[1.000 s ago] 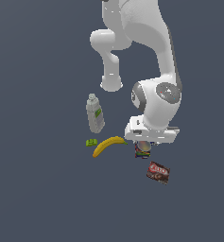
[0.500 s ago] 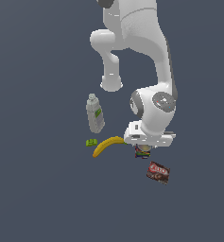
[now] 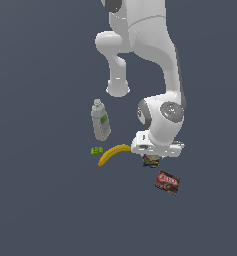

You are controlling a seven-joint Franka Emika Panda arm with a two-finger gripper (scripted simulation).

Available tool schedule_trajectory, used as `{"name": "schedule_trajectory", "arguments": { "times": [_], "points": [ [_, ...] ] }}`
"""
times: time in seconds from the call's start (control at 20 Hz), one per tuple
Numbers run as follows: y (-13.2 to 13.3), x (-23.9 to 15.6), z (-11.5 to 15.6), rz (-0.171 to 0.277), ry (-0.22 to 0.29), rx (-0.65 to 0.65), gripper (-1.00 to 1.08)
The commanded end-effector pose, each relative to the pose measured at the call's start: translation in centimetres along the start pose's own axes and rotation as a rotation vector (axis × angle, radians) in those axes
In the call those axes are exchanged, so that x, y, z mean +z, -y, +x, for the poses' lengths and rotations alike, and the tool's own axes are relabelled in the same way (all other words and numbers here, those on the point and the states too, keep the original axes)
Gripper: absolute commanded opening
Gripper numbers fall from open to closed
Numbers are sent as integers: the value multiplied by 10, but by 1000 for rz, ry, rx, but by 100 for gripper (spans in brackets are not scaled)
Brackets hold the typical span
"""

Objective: Pick up a designated object from a clutter of objects.

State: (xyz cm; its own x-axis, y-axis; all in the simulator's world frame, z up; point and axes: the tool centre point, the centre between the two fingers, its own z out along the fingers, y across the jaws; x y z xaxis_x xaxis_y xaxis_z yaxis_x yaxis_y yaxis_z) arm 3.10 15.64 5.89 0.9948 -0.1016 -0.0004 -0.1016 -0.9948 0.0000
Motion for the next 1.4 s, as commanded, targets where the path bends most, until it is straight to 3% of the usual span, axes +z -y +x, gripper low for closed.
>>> {"name": "schedule_trajectory", "arguments": {
  "times": [0.0,0.7,1.35],
  "points": [
    [-1,1,1,0,0,1,-100],
    [3,-14,-6,0,0,0,-100],
    [18,-101,-46,-1,-1,0,-100]
  ]
}}
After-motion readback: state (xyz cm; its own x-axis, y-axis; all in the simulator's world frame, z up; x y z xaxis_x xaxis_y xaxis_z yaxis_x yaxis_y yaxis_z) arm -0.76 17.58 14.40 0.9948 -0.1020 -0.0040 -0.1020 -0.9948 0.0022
